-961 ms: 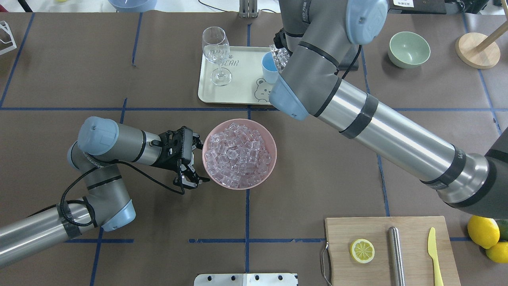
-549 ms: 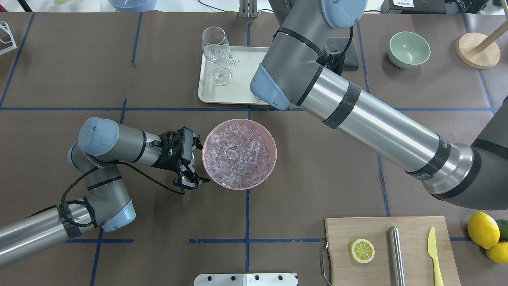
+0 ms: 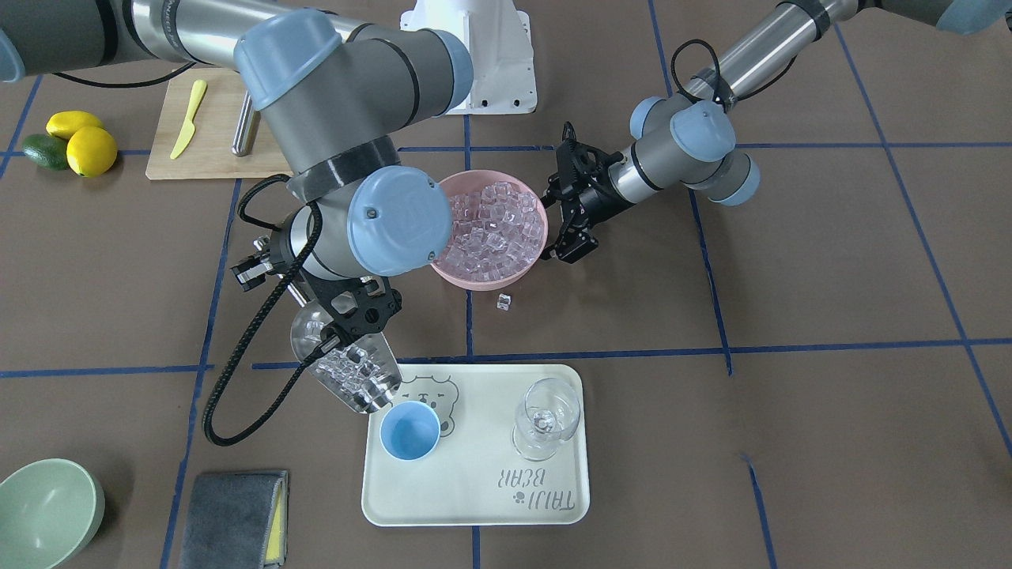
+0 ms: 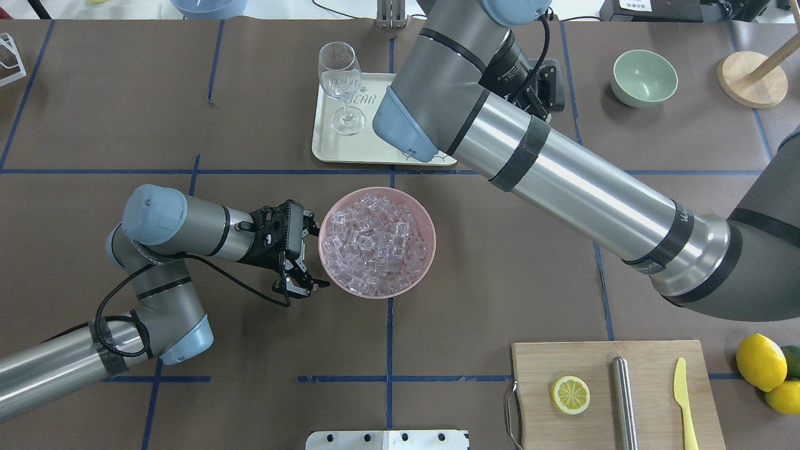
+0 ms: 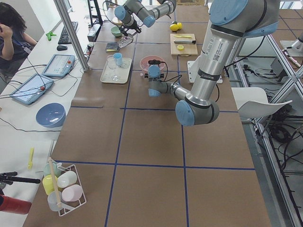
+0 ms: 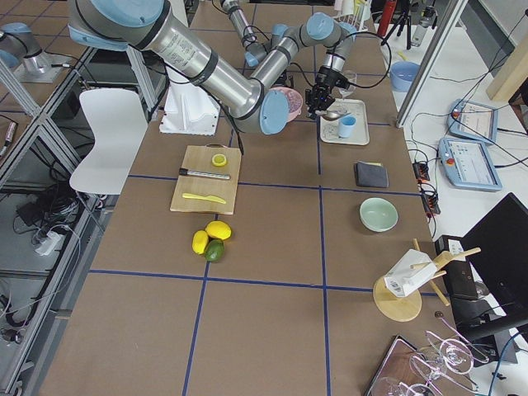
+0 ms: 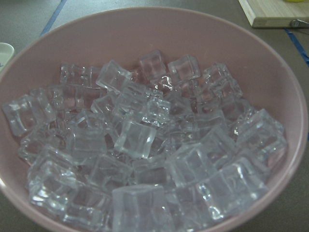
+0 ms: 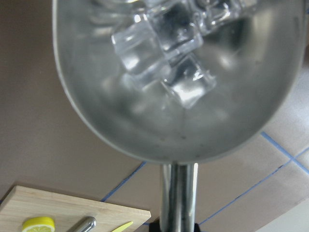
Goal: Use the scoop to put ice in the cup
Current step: 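Tilt the scoop over the blue cup to pour the ice in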
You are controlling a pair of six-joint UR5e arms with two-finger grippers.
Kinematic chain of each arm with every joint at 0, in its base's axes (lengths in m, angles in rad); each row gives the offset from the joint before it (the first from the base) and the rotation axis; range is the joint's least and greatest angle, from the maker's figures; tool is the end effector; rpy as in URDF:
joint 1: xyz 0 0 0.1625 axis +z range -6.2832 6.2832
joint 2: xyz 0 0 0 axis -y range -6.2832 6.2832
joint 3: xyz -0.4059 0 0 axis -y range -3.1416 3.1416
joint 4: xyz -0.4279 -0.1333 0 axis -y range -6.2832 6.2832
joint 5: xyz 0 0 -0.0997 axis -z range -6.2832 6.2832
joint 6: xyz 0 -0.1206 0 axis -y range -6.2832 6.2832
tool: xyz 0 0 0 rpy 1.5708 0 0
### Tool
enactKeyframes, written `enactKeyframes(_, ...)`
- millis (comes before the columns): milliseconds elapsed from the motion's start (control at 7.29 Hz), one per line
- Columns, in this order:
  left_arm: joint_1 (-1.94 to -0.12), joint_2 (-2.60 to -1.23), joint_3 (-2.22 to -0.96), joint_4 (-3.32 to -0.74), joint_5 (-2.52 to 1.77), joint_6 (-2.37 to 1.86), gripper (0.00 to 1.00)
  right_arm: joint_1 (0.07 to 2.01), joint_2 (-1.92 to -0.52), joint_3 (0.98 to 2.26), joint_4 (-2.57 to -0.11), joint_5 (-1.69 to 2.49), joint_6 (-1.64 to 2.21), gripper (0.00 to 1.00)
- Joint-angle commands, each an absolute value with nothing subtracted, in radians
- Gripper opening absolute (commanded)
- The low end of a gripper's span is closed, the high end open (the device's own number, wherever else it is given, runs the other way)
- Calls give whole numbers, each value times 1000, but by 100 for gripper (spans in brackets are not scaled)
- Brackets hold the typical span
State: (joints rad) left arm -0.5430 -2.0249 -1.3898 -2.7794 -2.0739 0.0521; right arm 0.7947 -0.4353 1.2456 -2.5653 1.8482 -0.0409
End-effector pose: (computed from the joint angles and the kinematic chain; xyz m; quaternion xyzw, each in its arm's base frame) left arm 0.5641 -0.4282 0.3219 0.4913 0.4686 0.5115 0.5266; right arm -0.4466 -0.5982 0.1559 -0.1345 -0.0957 -0.3801 0.9101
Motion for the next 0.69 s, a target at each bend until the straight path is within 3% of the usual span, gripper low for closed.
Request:
enactKeyframes(0,-543,-2026,-1391,-2780,-2074,52,100,795,-376,1155,-2580,1806,-98,0)
enactKeyframes(549,-543,-2026,-1391,-2780,-2074,52,100,796,-364,1152,-2620,1756,-140,0)
